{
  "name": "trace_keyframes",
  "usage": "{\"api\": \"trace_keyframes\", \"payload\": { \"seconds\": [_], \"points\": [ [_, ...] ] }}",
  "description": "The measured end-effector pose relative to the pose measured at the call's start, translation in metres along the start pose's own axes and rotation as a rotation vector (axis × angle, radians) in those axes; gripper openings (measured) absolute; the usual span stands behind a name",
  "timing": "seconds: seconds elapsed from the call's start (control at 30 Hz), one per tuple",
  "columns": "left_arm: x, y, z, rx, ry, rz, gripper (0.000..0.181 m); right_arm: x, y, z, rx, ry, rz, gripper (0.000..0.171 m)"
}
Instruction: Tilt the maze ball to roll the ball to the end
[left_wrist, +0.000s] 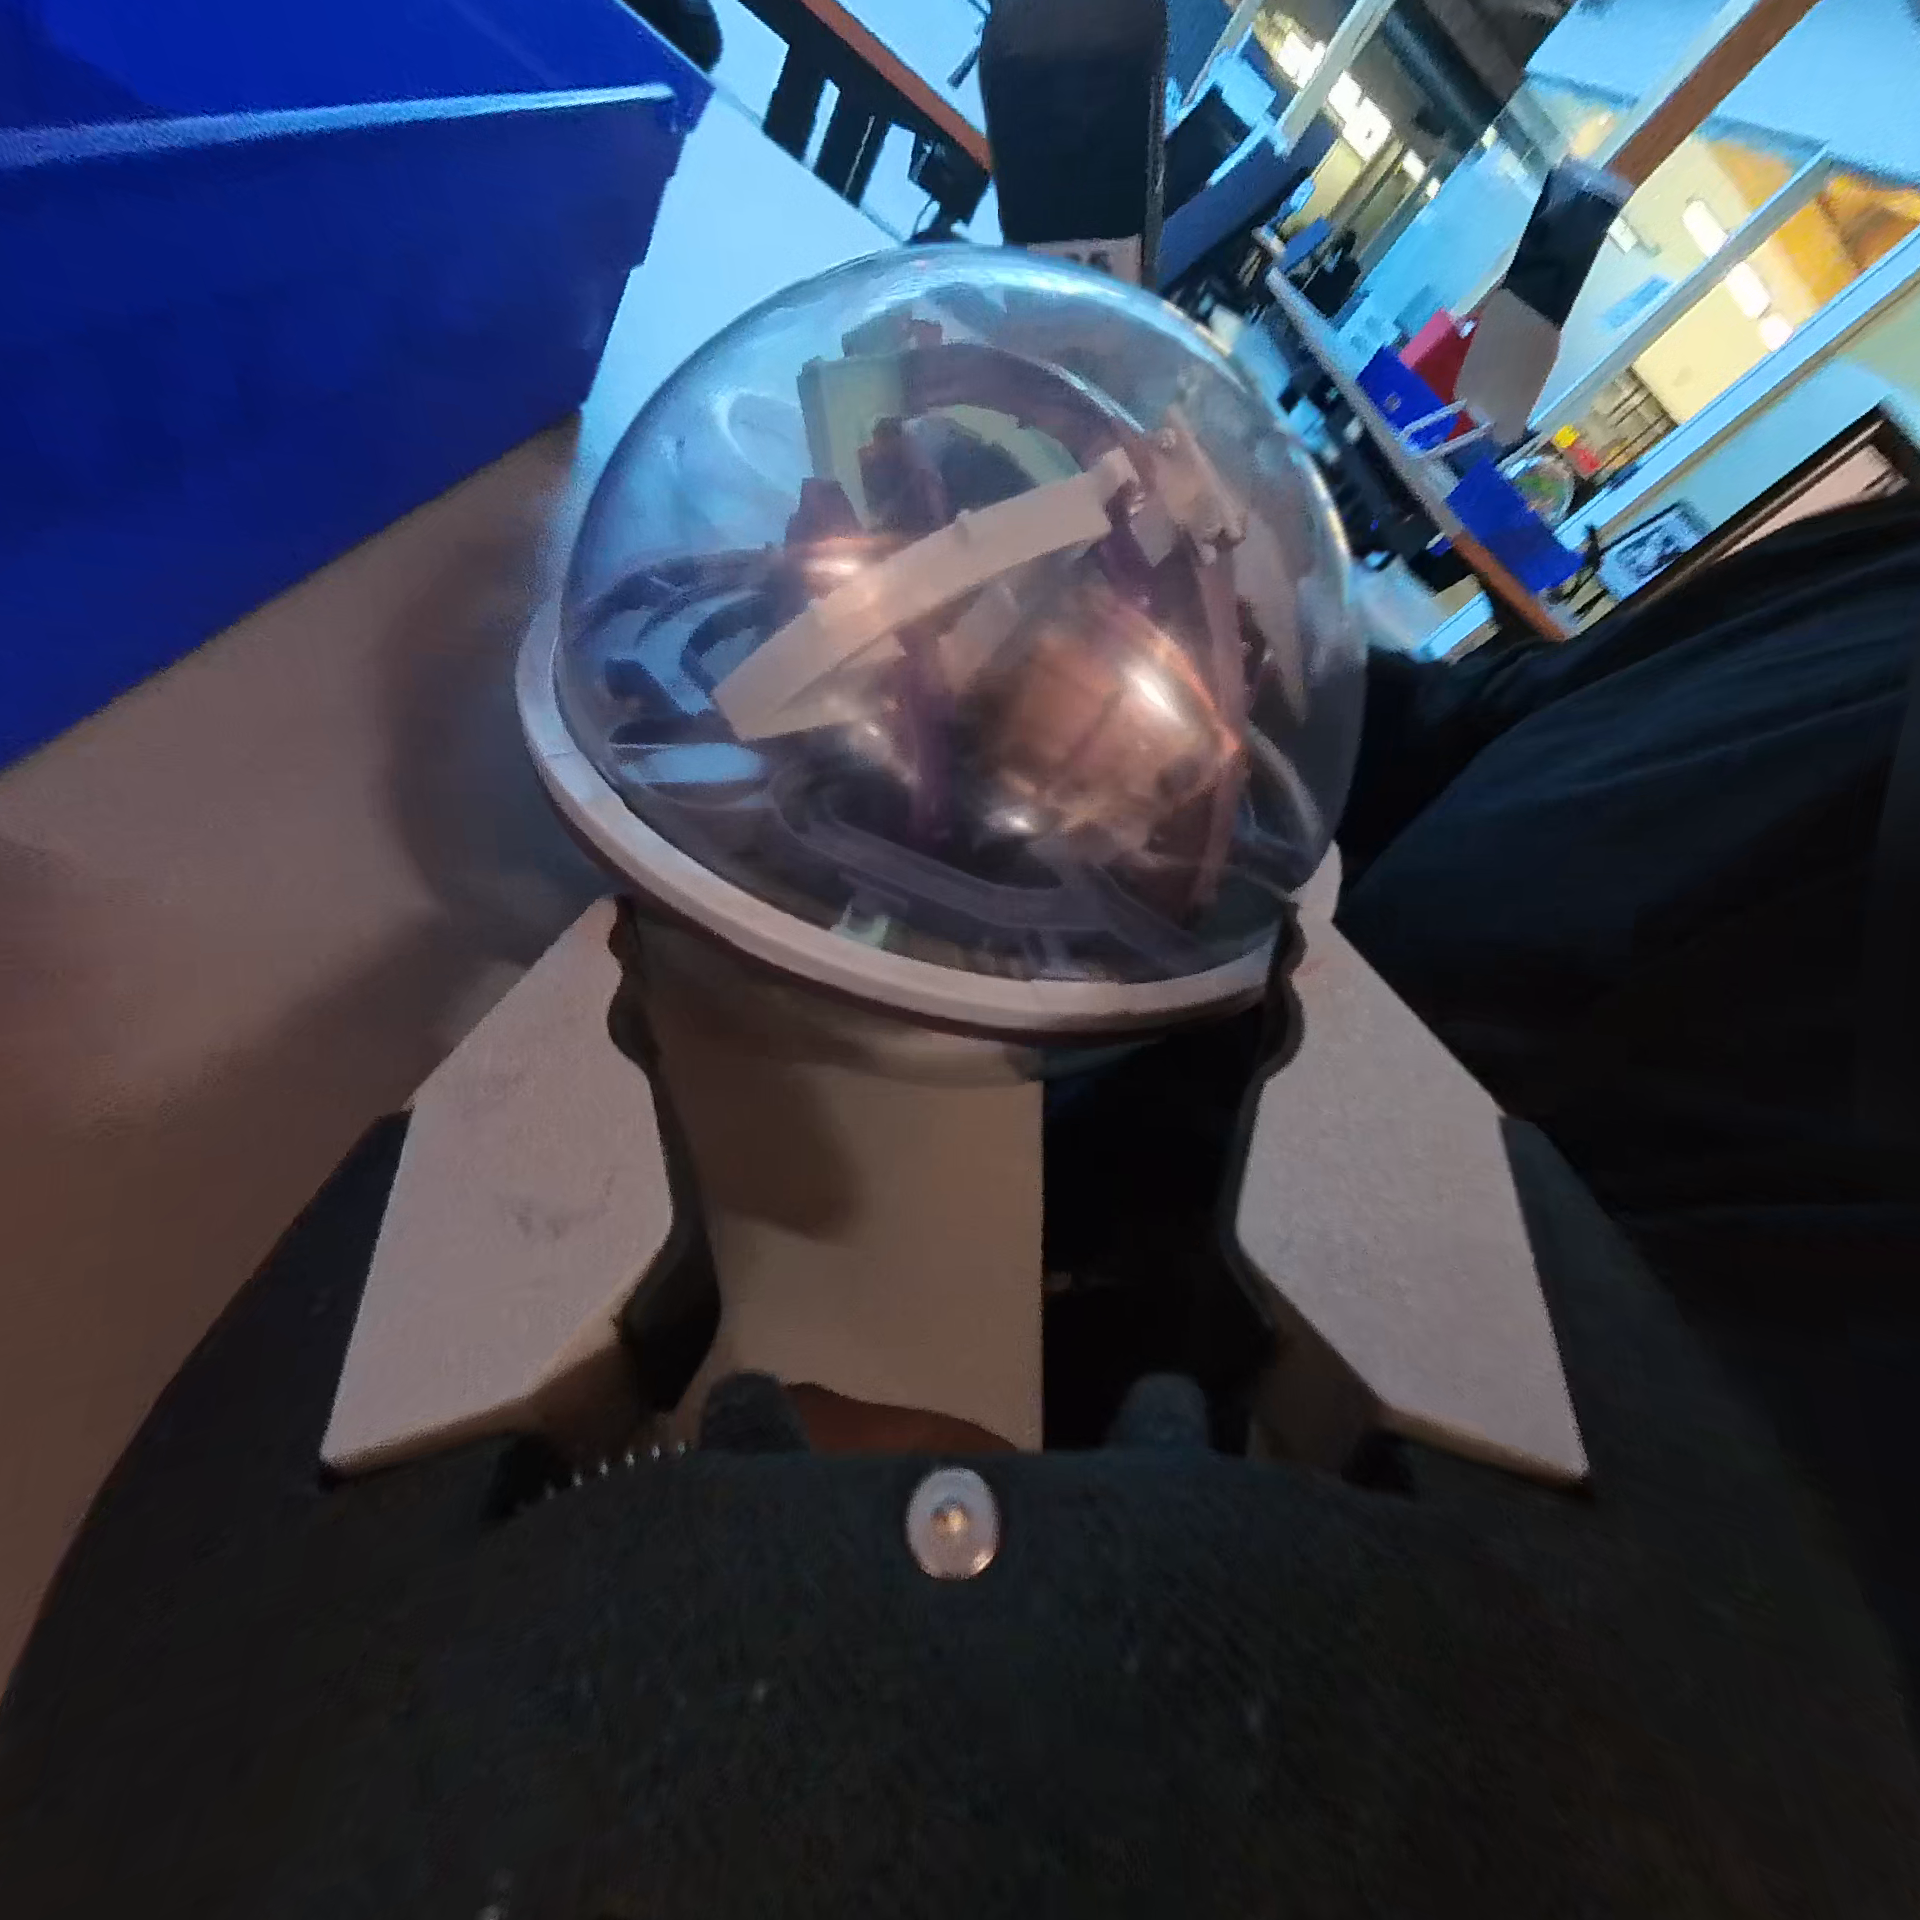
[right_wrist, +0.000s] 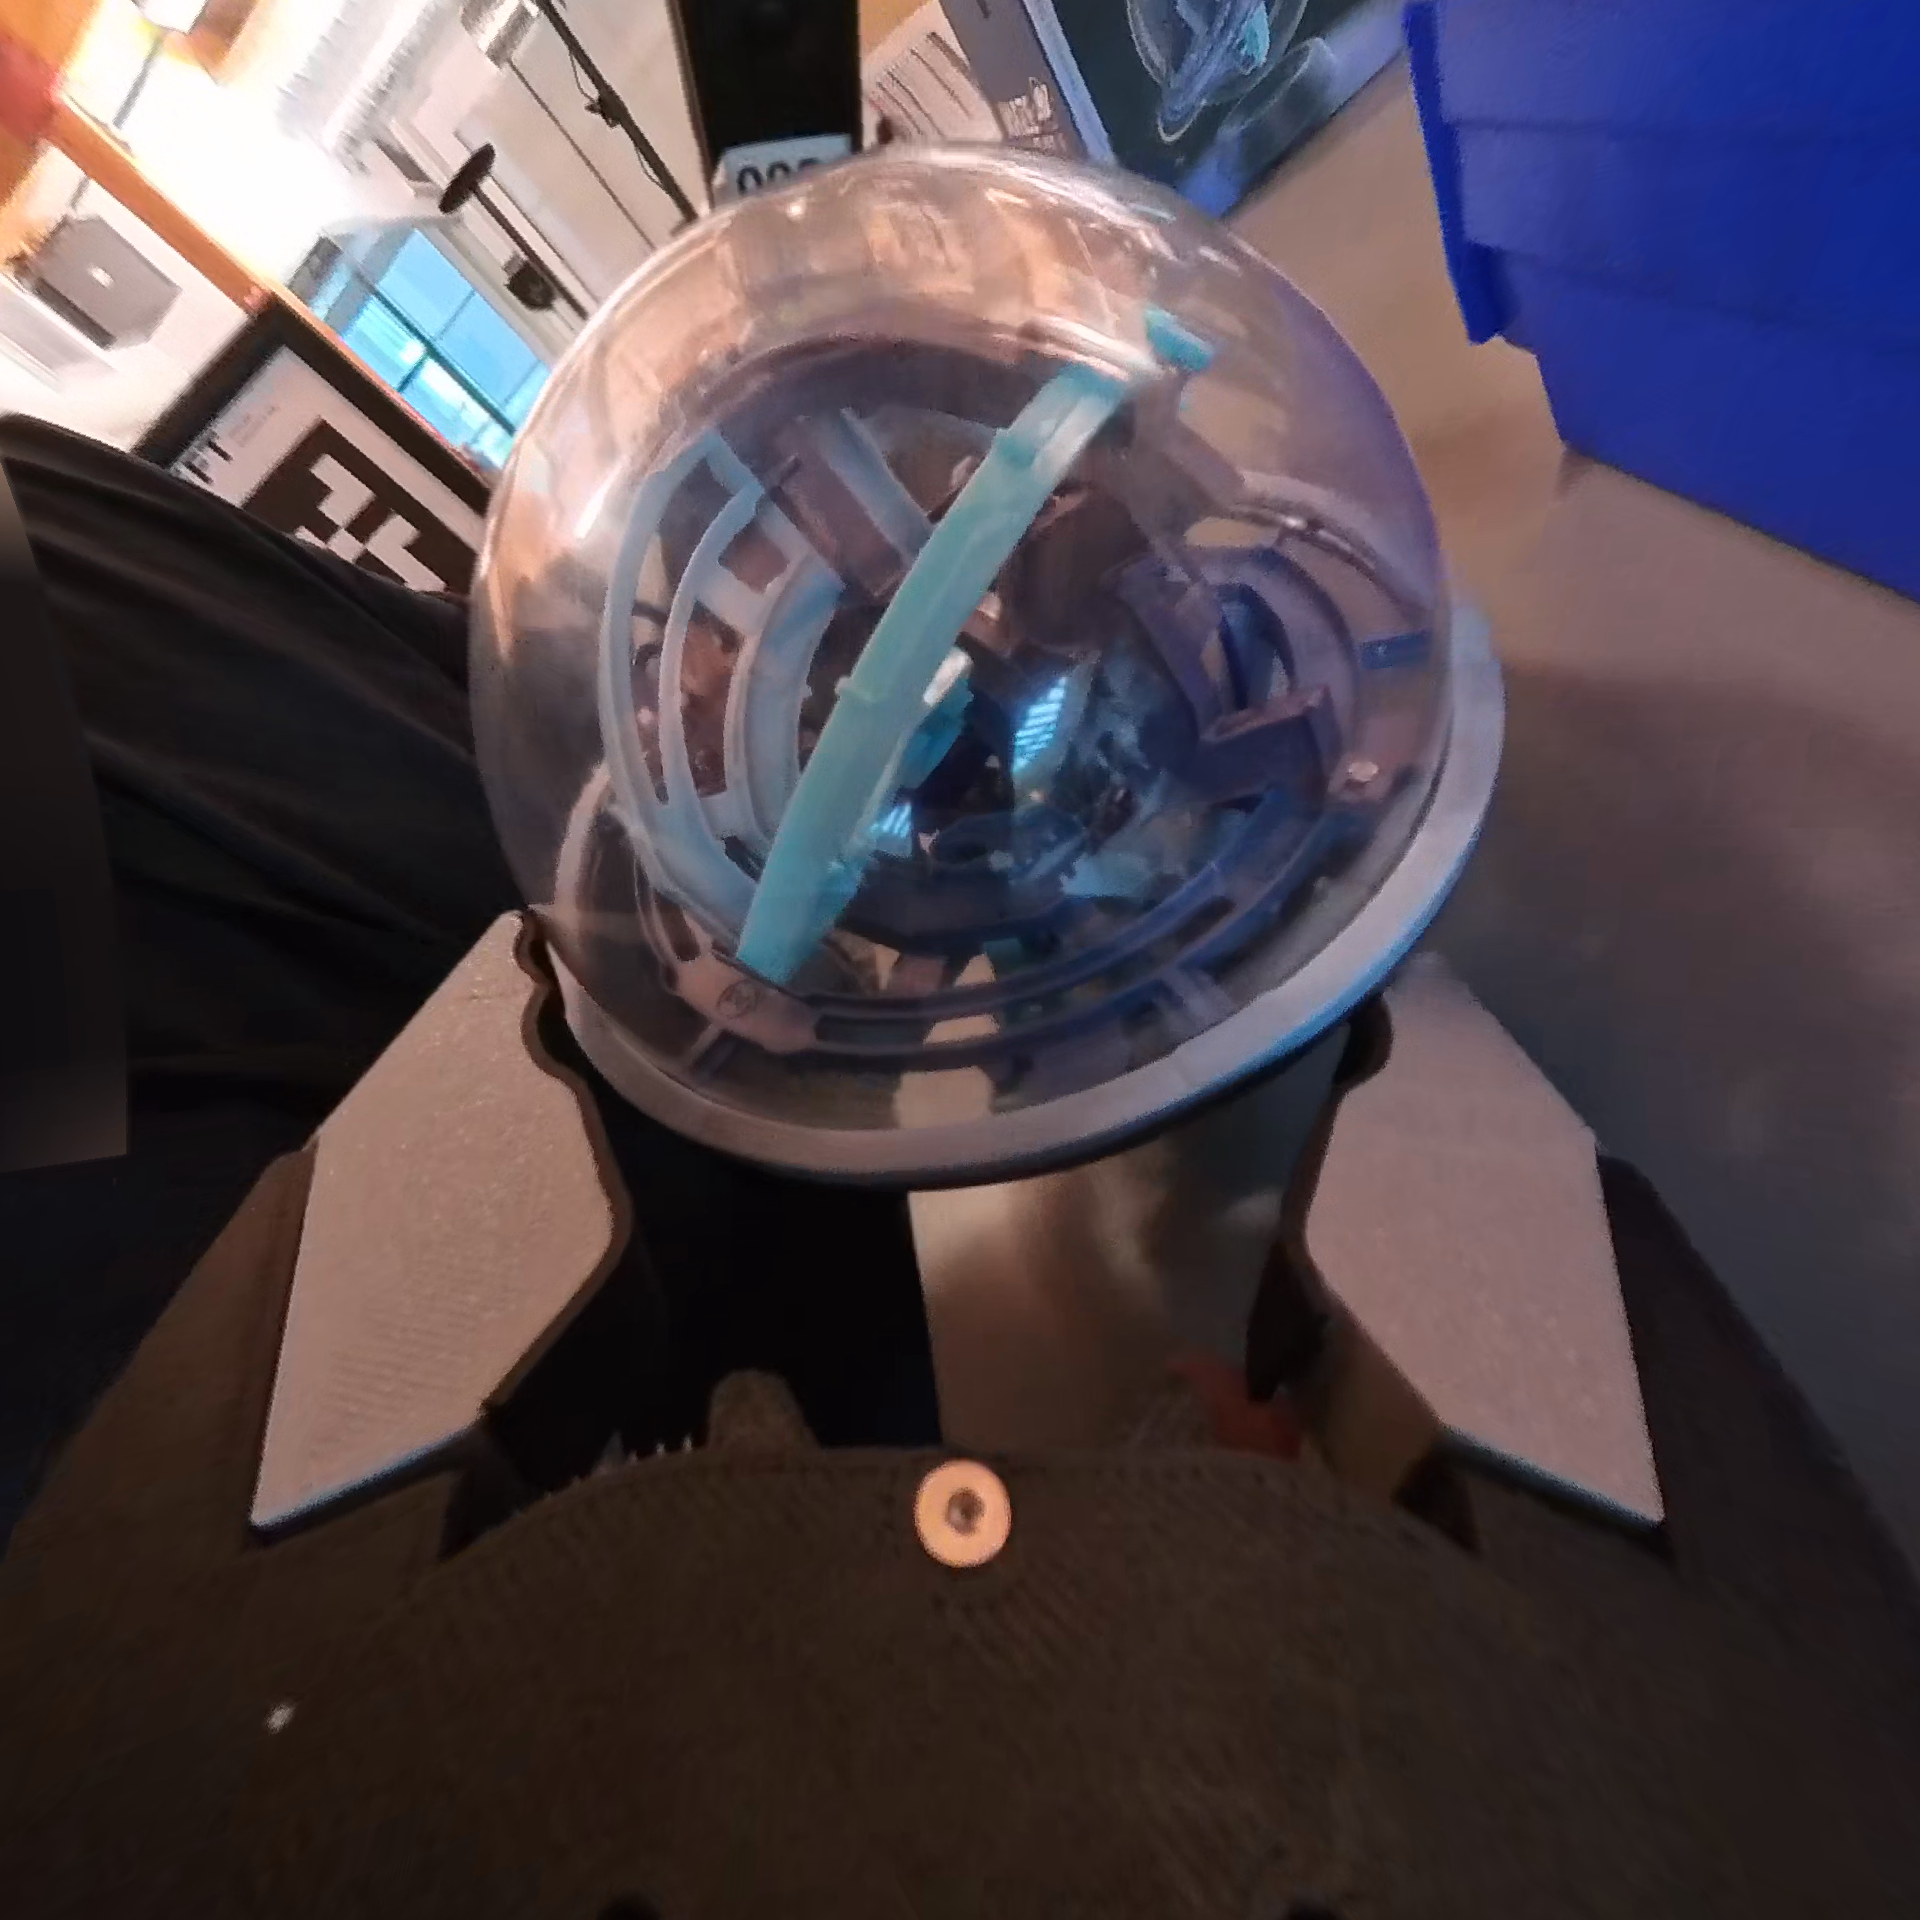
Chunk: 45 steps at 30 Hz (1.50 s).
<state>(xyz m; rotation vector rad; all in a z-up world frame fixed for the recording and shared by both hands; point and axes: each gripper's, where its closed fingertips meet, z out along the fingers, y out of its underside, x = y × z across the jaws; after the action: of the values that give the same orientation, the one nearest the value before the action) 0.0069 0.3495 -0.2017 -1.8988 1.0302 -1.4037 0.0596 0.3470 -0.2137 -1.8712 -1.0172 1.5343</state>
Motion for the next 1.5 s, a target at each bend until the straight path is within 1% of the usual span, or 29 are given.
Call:
{"api": "trace_keyframes", "payload": {
  "seconds": [0.1, 0.33, 0.6, 0.77, 0.97, 1.2, 1.5],
  "points": [
    [-0.003, 0.004, 0.004, -0.05, -0.048, 0.094, 0.117, 0.003, -0.007, 0.0, 0.02, 0.055, -0.099, 0.15],
    [-0.004, -0.003, 0.005, -0.04, -0.101, 0.243, 0.118, 0.004, -0.015, -0.001, 0.032, 0.116, -0.251, 0.151],
    [0.003, -0.027, -0.003, -0.019, -0.145, 0.395, 0.119, -0.004, -0.039, -0.006, 0.06, 0.166, -0.412, 0.152],
    [0.002, -0.04, -0.008, -0.024, -0.161, 0.415, 0.12, -0.004, -0.052, -0.006, 0.079, 0.167, -0.433, 0.152],
    [0.0, -0.044, -0.011, -0.064, -0.17, 0.416, 0.122, -0.001, -0.054, -0.003, 0.121, 0.163, -0.422, 0.152],
    [-0.01, -0.035, -0.011, -0.069, -0.148, 0.368, 0.124, 0.008, -0.046, 0.005, 0.106, 0.184, -0.388, 0.152],
    [-0.018, -0.025, -0.013, -0.104, -0.124, 0.29, 0.127, 0.018, -0.027, 0.018, 0.031, 0.211, -0.306, 0.152]
  ]
}}
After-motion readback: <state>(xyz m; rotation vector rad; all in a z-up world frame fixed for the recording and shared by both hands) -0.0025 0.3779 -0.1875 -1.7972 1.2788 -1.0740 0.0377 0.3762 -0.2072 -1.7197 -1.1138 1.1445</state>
